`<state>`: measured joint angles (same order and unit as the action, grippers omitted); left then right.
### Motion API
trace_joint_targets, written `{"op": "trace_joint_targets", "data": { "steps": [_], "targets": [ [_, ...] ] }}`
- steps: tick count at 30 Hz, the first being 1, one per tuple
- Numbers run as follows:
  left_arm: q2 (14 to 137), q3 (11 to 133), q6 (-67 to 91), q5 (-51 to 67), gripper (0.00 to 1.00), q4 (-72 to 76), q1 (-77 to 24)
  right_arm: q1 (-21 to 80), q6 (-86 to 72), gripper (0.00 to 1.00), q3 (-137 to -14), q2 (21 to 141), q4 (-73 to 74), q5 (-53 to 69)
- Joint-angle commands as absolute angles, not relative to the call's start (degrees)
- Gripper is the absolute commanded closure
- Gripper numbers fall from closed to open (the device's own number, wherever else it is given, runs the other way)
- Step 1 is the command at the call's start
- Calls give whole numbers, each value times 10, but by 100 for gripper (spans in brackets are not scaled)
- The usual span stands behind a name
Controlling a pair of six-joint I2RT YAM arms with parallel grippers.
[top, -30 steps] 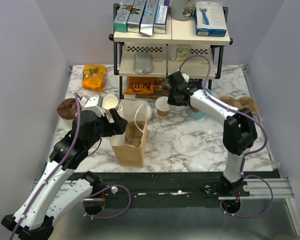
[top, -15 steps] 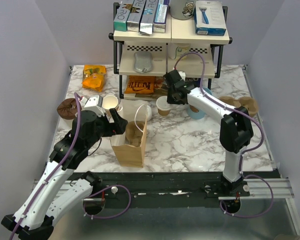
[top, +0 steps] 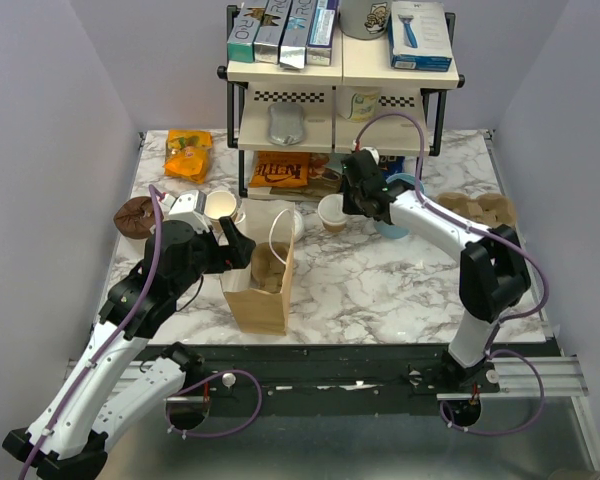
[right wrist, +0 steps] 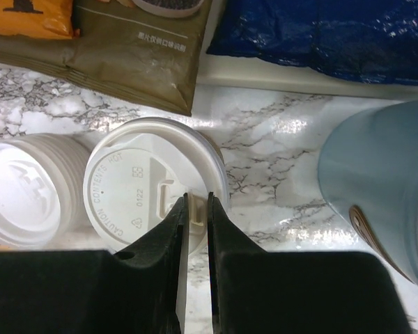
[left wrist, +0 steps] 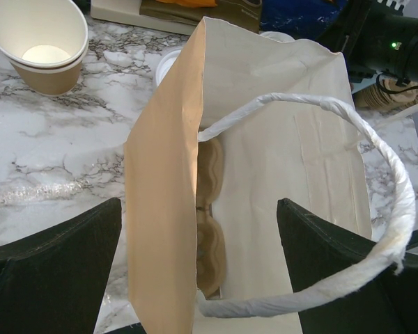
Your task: Pack the takeout coffee
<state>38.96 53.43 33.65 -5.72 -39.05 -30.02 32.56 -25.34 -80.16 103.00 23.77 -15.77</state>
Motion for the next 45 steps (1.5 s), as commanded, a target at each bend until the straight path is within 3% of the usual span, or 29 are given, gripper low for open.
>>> {"op": "trace_joint_targets", "data": {
  "steps": [1,18,41,42,45],
  "targets": [
    [388,533,337,-51,1,-384,-300,323,-240,99,-771,990,222,-149],
    [384,532,338,-47,1,-384,-300,317,-282,99,-740,961,301,-91],
    [403,498,333,4,1,-357,-301,317,-225,99,-558,641,328,-4],
    [408,498,337,4,3,-357,-301,317,-228,99,-555,632,339,-5],
    [418,497,346,-11,26,-358,-300,317,-242,99,-555,604,370,-18]
  ]
}}
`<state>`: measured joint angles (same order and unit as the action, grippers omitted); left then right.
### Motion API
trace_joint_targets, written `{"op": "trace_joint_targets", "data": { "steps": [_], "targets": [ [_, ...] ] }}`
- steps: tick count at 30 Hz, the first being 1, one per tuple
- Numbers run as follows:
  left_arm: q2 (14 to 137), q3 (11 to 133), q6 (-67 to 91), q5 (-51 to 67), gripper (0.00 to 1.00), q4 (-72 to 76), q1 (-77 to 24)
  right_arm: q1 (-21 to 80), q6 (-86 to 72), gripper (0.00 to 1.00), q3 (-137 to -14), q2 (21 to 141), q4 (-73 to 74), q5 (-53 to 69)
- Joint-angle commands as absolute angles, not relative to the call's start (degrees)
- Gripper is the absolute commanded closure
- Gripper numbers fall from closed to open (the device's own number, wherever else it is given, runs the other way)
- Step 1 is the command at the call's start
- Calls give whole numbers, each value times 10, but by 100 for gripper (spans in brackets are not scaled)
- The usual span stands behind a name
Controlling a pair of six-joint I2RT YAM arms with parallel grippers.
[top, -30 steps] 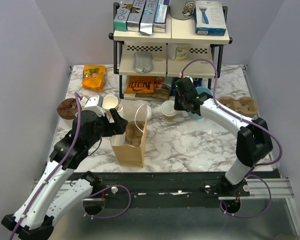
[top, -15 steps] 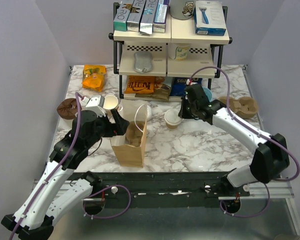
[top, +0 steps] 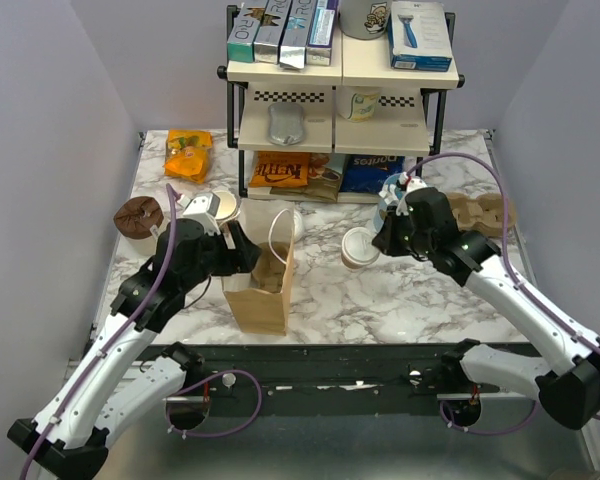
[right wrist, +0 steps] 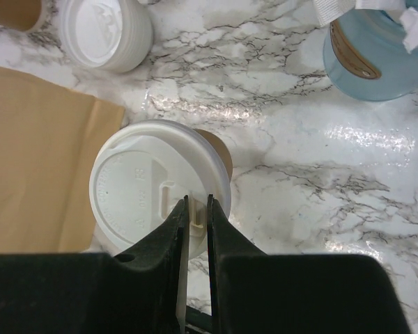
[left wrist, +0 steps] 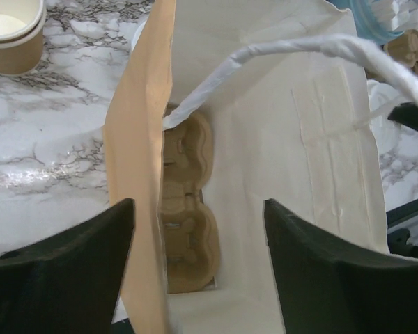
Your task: Pack the takeout coffee
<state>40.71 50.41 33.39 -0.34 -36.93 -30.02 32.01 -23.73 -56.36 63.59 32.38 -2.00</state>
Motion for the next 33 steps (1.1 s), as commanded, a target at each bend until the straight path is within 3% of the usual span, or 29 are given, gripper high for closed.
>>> {"op": "trace_joint_targets", "data": {
  "steps": [1,3,7,13,20,22,24,25,27,28,31,33],
  "targets": [
    [419,496,349,-9,39,-354,-300,317,-243,99,-554,595,375,-21],
    [419,495,366,-9,50,-352,-301,317,-248,99,-551,574,385,-33],
    [423,501,429,-34,90,-364,-304,317,-258,99,-539,537,388,-48],
    [423,493,563,-72,98,-332,-341,317,-253,99,-533,498,399,-63],
    [474,519,700,-227,97,-324,-465,316,-242,99,-545,490,413,-92],
    [507,535,725,-285,82,-335,-493,316,-241,99,-548,488,420,-103],
    [537,560,744,-318,78,-337,-537,316,-239,99,-550,477,428,-116],
    [545,569,742,-329,59,-337,-550,315,-239,99,-553,474,432,-121],
    [567,596,725,-352,50,-344,-575,314,-235,99,-555,462,439,-134],
    [571,603,720,-358,33,-358,-579,314,-232,99,-559,460,441,-139],
    [568,620,673,-359,1,-379,-584,313,-226,99,-565,459,448,-145],
    [548,623,589,-325,1,-372,-584,312,-223,99,-569,458,449,-147]
  ]
}}
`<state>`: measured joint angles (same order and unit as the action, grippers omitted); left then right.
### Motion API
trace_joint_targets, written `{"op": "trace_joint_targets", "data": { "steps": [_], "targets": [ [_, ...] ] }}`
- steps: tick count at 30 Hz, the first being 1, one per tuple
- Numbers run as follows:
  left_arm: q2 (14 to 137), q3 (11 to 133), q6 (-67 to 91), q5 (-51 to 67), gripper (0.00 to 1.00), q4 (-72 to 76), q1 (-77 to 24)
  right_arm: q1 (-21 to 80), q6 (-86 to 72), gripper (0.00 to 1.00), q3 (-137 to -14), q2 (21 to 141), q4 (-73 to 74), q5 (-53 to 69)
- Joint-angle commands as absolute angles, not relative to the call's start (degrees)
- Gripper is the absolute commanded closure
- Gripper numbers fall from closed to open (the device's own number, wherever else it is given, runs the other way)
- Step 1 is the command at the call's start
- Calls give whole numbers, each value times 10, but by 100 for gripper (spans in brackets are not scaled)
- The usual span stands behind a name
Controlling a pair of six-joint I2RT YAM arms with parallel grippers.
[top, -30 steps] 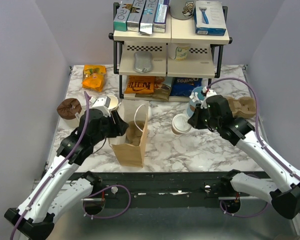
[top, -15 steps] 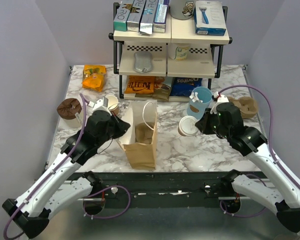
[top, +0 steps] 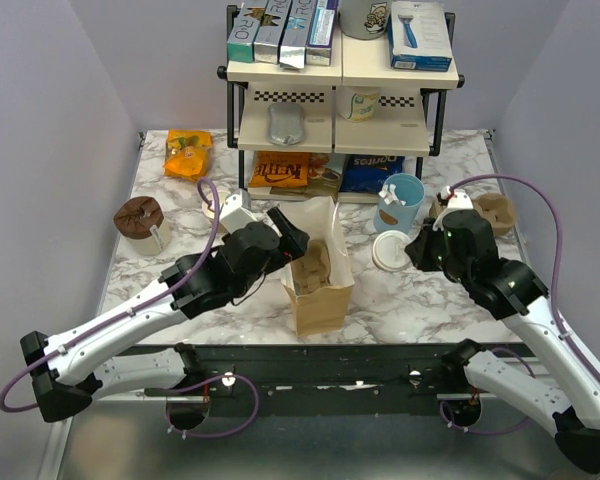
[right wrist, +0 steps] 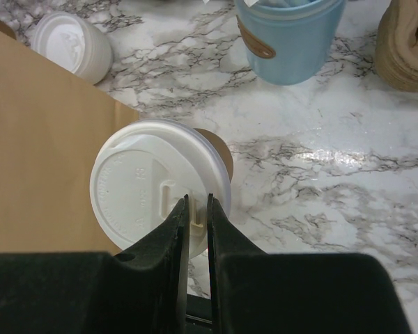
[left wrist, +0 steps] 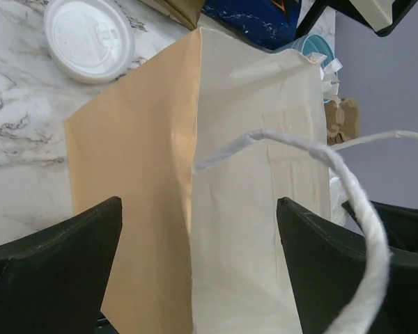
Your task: Pack the takeout coffee
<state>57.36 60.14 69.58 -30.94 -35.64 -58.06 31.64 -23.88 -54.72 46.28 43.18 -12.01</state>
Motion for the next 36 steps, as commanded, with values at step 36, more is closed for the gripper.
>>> {"op": "trace_joint_targets", "data": {
  "steps": [36],
  "targets": [
    [911,994,-159,299,2,-493,-315,311,-191,99,-607,421,457,-76]
  ]
}}
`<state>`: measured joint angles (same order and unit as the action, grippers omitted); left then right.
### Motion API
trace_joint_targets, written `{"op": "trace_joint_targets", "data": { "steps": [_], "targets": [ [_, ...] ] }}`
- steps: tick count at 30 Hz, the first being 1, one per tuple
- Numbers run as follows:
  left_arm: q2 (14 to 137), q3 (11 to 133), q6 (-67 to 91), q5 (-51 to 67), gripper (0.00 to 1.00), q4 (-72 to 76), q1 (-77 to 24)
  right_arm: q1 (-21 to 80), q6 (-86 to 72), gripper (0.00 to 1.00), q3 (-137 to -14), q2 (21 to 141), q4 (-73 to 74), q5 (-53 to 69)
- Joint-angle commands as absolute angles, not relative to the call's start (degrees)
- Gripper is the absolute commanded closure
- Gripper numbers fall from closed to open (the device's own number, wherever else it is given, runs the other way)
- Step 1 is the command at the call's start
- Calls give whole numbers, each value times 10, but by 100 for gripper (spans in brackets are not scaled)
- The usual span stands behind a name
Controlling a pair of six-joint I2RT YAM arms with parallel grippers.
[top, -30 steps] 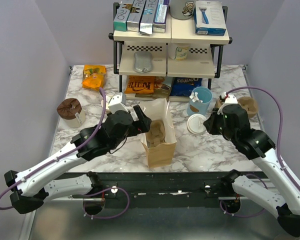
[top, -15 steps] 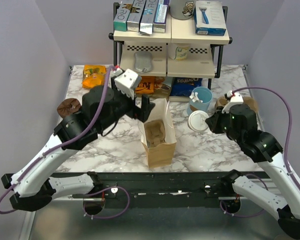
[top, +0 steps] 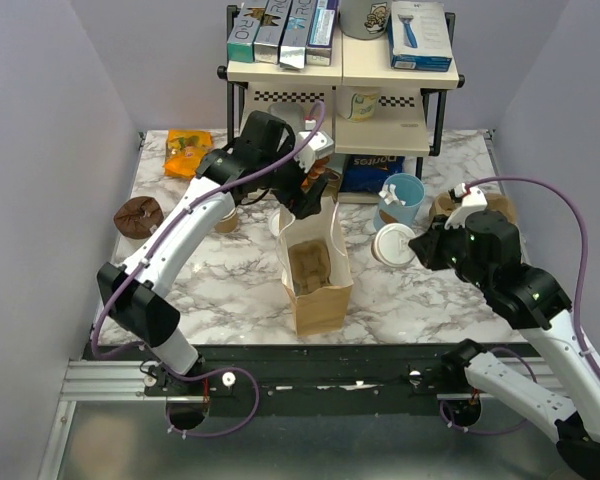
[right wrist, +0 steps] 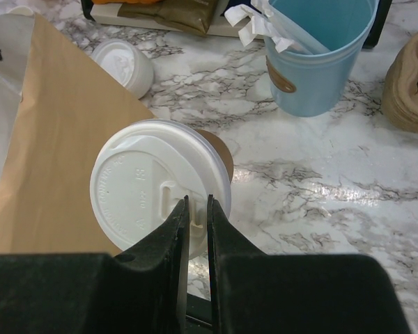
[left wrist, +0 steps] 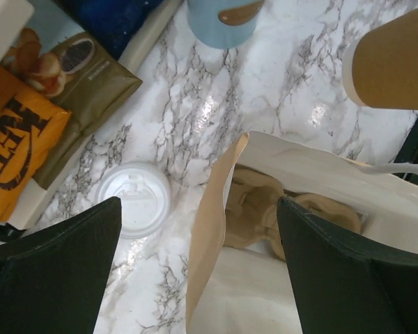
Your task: Pack the takeout coffee
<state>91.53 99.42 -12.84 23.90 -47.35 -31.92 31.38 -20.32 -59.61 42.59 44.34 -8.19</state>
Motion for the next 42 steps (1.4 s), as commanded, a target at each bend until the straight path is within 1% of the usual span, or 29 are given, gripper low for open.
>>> {"op": "trace_joint_targets", "data": {
  "steps": [1,3,4,6,7,9,10,11,13,14,15,17,18,20,21,22,24,25,26,29,30,33,36,42],
  "targets": [
    [915,986,-152,292,5,-483,-315,311,-191,99,-609,420,458,-79],
    [921,971,-136,266,10,-472,-315,311,-188,99,-612,417,459,-90],
    [921,965,-130,256,22,-469,-314,311,-187,99,-614,413,461,-96],
    [913,938,-113,247,39,-447,-315,311,-187,99,-622,410,467,-109],
    [898,927,-101,245,50,-430,-315,311,-187,99,-626,408,468,-112],
    [878,896,-85,244,60,-407,-315,311,-187,99,-634,408,477,-116],
    [860,884,-81,239,69,-399,-315,311,-189,99,-637,409,481,-119],
    [851,875,-57,228,76,-382,-315,310,-189,99,-640,411,483,-120],
    [833,860,-21,201,96,-369,-315,311,-189,99,-652,413,487,-126],
    [830,857,35,191,100,-368,-316,311,-188,99,-656,417,487,-127],
    [827,854,65,177,100,-370,-317,311,-188,99,-660,419,489,-136],
    [820,853,142,104,100,-372,-320,311,-191,99,-674,425,492,-148],
    [817,839,216,82,100,-371,-321,311,-192,99,-679,433,498,-157],
    [796,819,280,35,100,-368,-321,311,-199,99,-697,439,504,-160],
    [782,792,353,14,100,-361,-321,311,-200,99,-702,446,507,-159],
    [750,775,385,-17,100,-355,-321,311,-204,99,-706,448,507,-157],
    [712,717,437,-16,100,-309,-320,311,-206,99,-710,453,508,-156],
    [685,708,466,-15,100,-301,-320,311,-208,99,-711,458,508,-157],
    [675,705,481,-12,100,-305,-321,311,-209,99,-712,458,507,-157],
    [645,700,551,-57,100,-344,-324,310,-206,99,-715,462,500,-165],
    [632,674,569,-76,100,-344,-326,310,-205,99,-718,465,501,-172],
    [583,629,604,-74,100,-304,-332,309,-205,99,-722,471,503,-212],
    [582,654,604,-112,100,-350,-350,309,-207,99,-734,480,504,-227],
    [610,670,620,-124,100,-387,-377,308,-212,99,-759,494,504,-229]
  ]
}}
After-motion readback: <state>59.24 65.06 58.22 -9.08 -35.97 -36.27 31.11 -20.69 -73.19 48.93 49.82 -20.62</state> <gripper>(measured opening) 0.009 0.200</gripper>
